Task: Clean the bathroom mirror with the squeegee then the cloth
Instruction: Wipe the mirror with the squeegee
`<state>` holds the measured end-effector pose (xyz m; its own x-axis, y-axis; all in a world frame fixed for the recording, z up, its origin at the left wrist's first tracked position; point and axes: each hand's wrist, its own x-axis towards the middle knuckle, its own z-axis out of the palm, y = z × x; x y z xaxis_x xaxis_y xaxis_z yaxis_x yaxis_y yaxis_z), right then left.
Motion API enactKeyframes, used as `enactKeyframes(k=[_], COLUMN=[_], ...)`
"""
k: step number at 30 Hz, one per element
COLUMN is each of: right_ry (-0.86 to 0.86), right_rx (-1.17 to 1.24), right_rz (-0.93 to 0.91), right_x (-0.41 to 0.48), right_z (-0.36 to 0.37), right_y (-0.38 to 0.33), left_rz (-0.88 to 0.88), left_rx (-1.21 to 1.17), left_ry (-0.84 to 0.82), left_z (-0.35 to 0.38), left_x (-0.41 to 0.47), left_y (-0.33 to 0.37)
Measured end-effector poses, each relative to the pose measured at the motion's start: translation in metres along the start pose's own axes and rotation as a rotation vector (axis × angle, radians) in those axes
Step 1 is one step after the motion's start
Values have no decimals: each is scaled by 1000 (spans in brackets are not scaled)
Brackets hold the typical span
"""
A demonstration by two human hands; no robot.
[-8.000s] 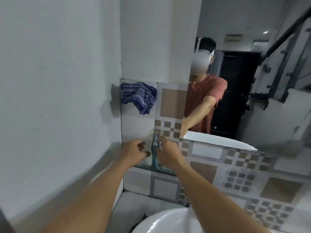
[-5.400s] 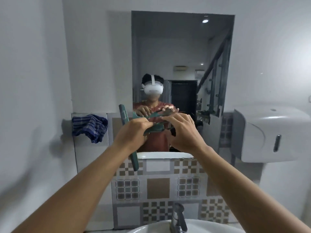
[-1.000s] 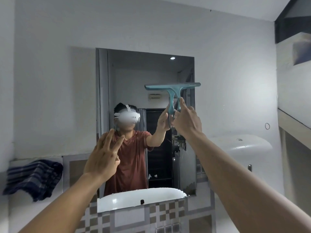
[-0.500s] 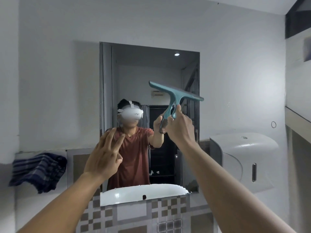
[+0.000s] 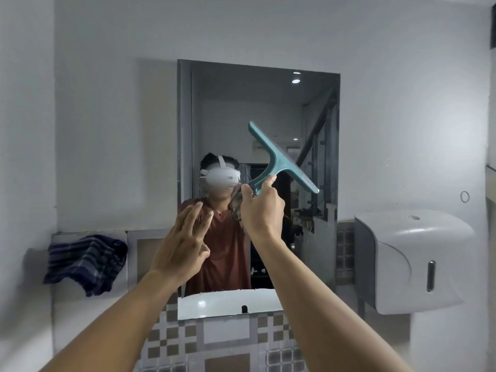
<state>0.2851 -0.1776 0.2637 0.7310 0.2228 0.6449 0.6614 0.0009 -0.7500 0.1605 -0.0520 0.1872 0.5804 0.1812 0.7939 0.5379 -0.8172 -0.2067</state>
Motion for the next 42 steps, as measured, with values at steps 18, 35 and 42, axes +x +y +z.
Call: enactKeyframes(k=[18, 35, 42], right_ry=[-104, -111, -156], right_rx=[-10, -431, -553], right_rz=[-207, -436, -493], right_x=[-38, -38, -31], right_z=[37, 6, -16], right_y=[-8, -10, -1], left_rz=[63, 39, 27], left_rx=[38, 44, 2], left_ry=[34, 6, 21], left_z=[6, 25, 24], left_x=[-13, -22, -23], left_y=[-11, -9, -8])
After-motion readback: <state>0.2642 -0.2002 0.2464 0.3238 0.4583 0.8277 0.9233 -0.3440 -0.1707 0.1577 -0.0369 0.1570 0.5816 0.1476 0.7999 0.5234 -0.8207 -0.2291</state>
